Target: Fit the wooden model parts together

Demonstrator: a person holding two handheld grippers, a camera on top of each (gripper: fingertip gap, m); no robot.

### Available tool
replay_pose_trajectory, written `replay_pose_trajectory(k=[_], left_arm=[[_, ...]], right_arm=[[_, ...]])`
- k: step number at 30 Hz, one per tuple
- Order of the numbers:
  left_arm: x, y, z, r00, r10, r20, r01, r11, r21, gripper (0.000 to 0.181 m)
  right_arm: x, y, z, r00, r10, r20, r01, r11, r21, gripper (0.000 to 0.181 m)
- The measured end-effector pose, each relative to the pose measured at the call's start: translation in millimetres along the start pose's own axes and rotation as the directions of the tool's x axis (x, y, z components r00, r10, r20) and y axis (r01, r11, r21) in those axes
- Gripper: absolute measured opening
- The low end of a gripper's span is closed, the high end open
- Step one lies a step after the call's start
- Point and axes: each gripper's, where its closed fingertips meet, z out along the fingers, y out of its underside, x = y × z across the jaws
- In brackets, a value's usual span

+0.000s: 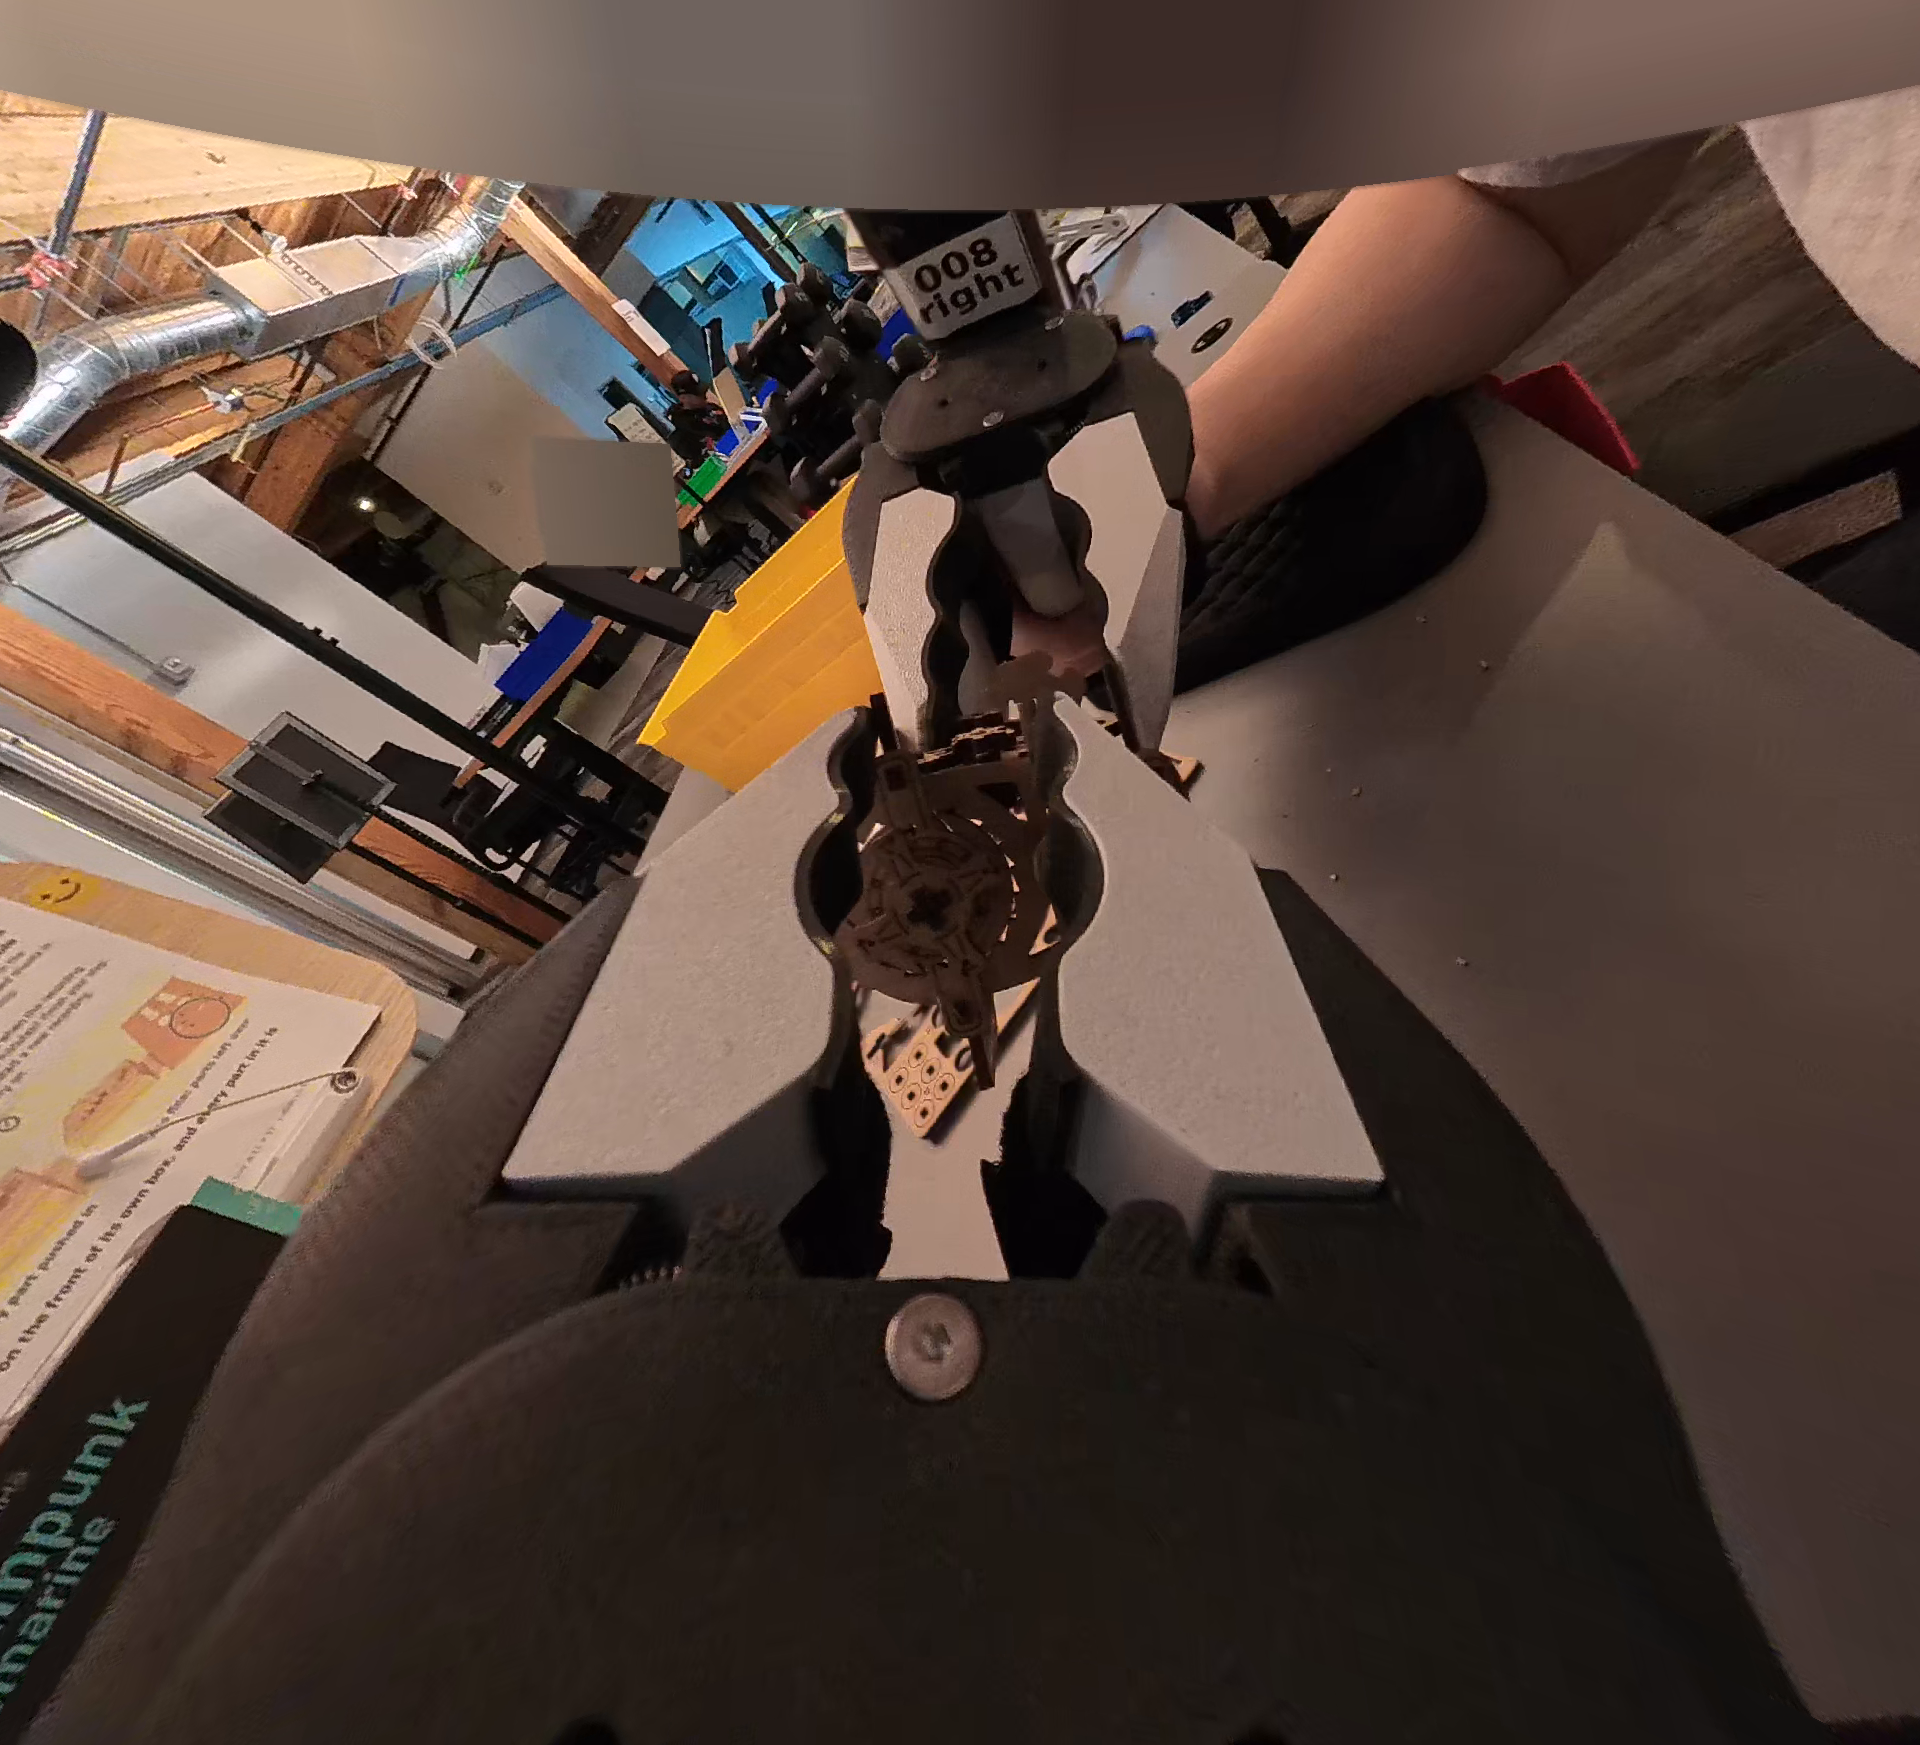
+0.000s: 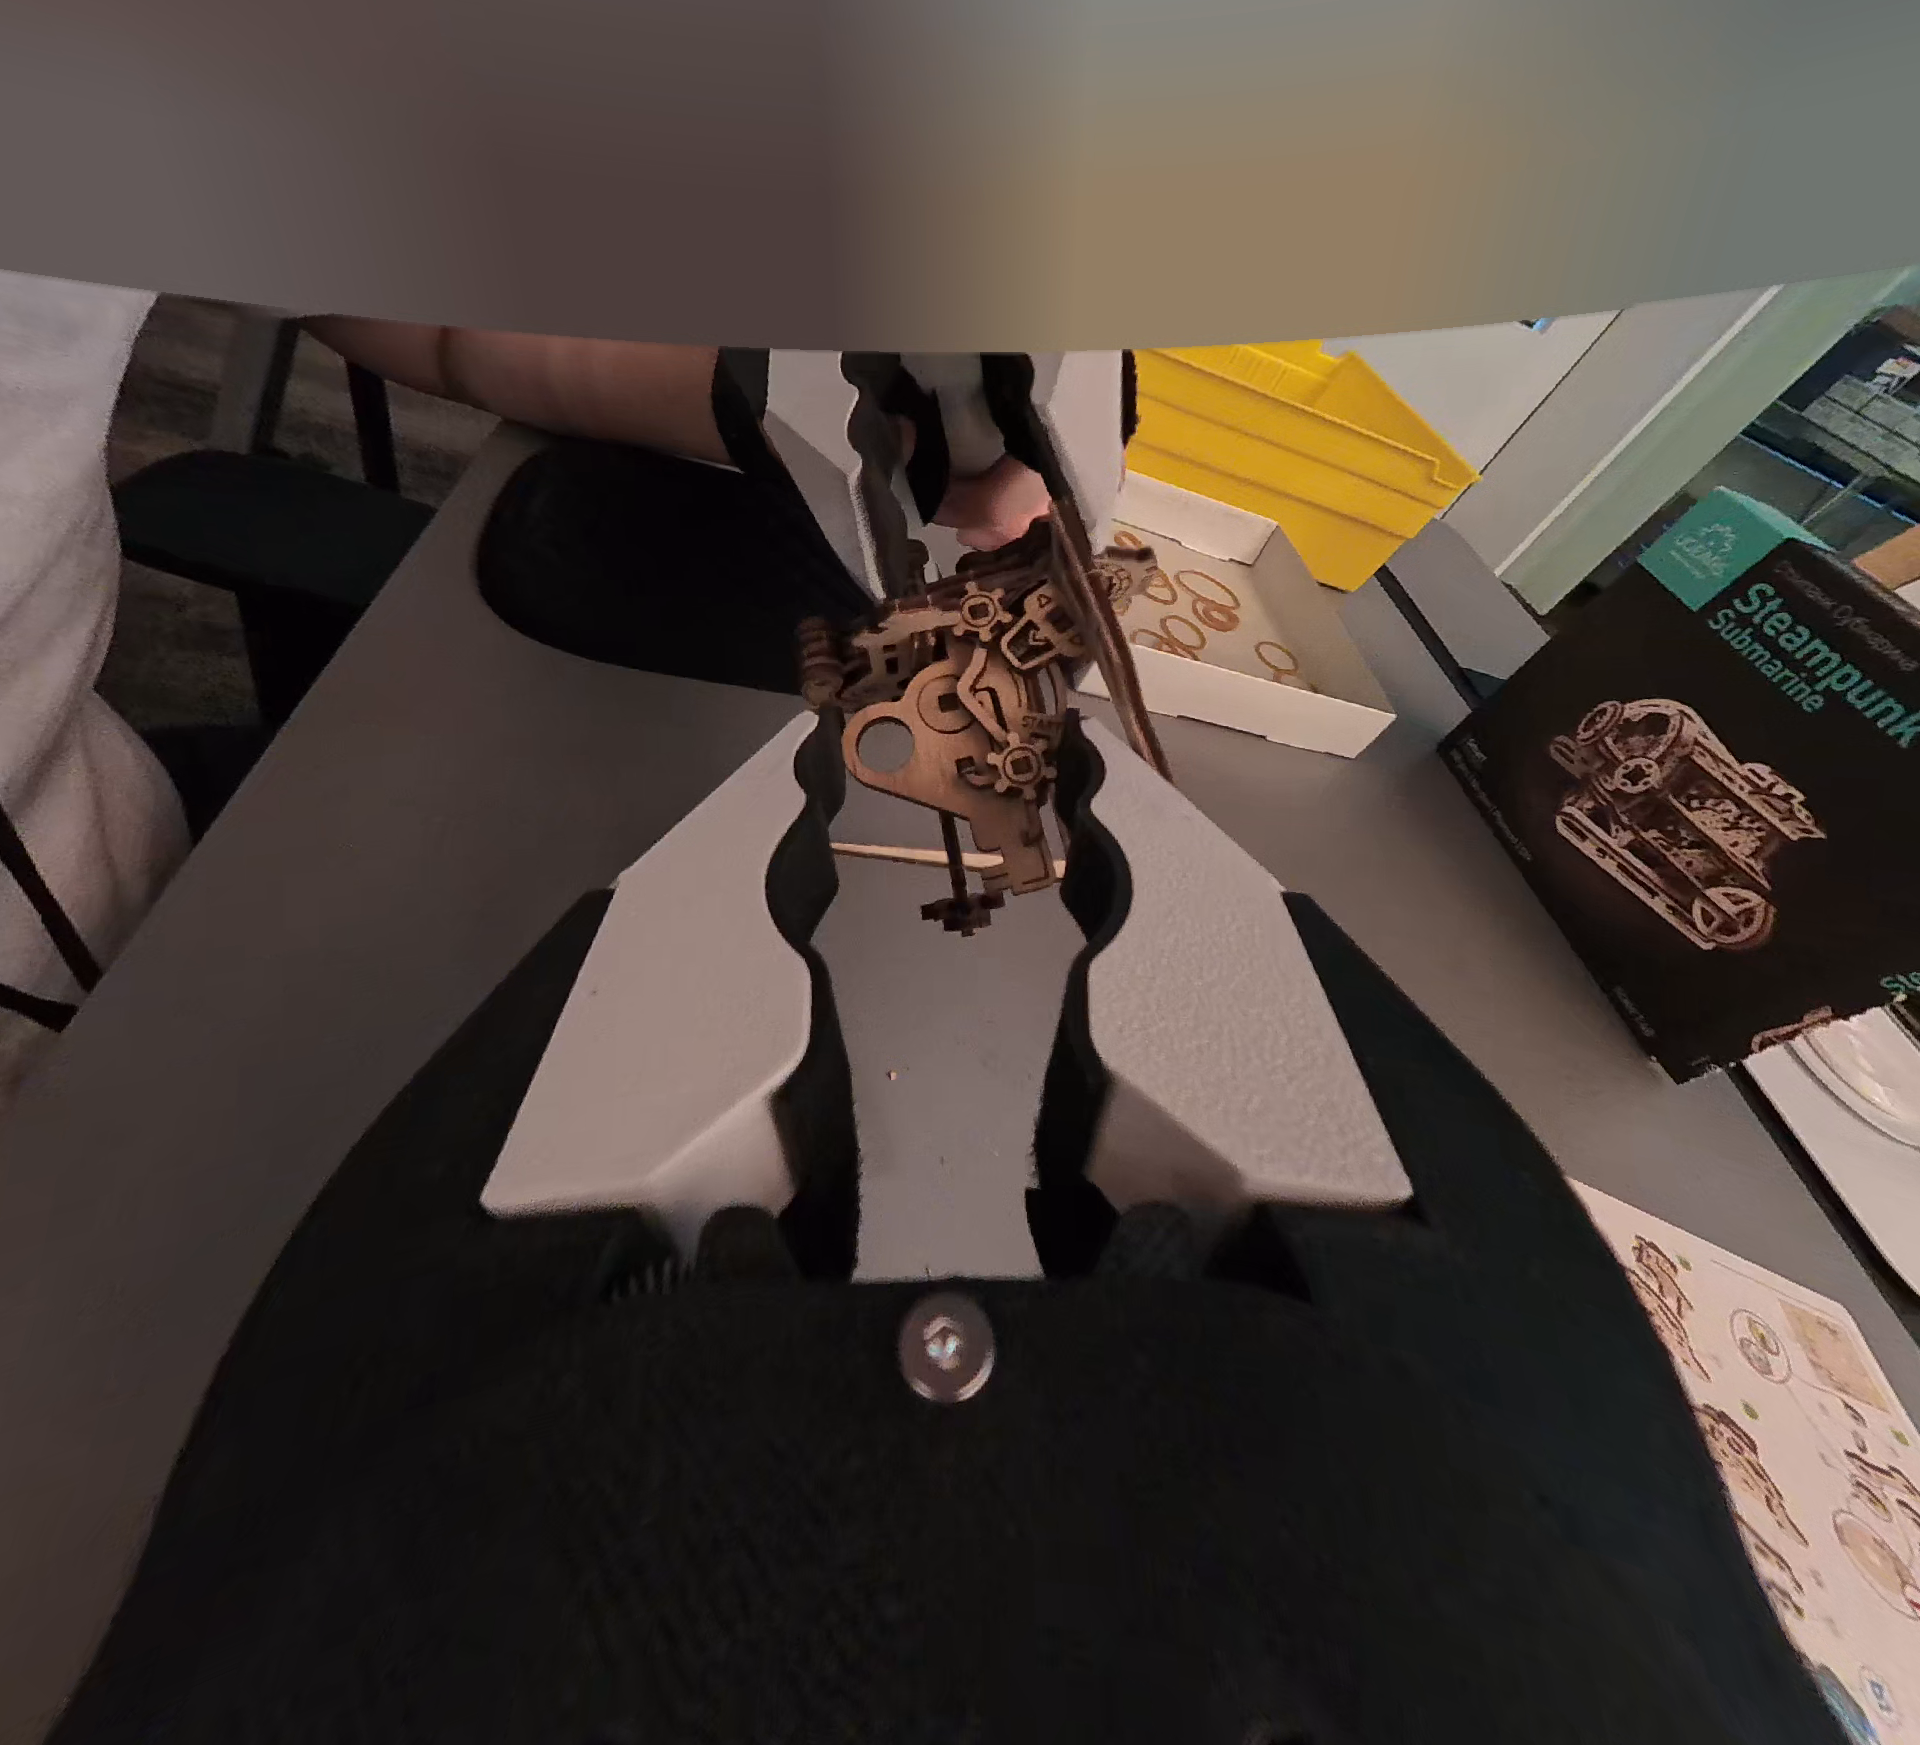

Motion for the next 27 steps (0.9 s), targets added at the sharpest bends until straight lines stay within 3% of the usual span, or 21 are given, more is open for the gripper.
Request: replay_pose_trajectory(k=[8, 13, 27], left_arm=[[-10, 3, -2, 0.998, -0.018, 0.068, 0.020, 0.999, -0.032, 0.029], [-13, 6, -2, 0.990, 0.051, 0.130, -0.042, 0.997, -0.072, 0.029], [-14, 21, -5, 0.992, 0.062, 0.109, -0.046, 0.988, -0.150, 0.031]], right_arm=[[11, 0, 2, 0.995, 0.084, -0.046, -0.083, 0.996, 0.009, 0.040], [16, 1, 2, 0.993, 0.091, -0.076, -0.091, 0.996, 0.001, 0.040], [21, 3, 1, 0.986, 0.147, -0.077, -0.147, 0.989, 0.003, 0.040]])
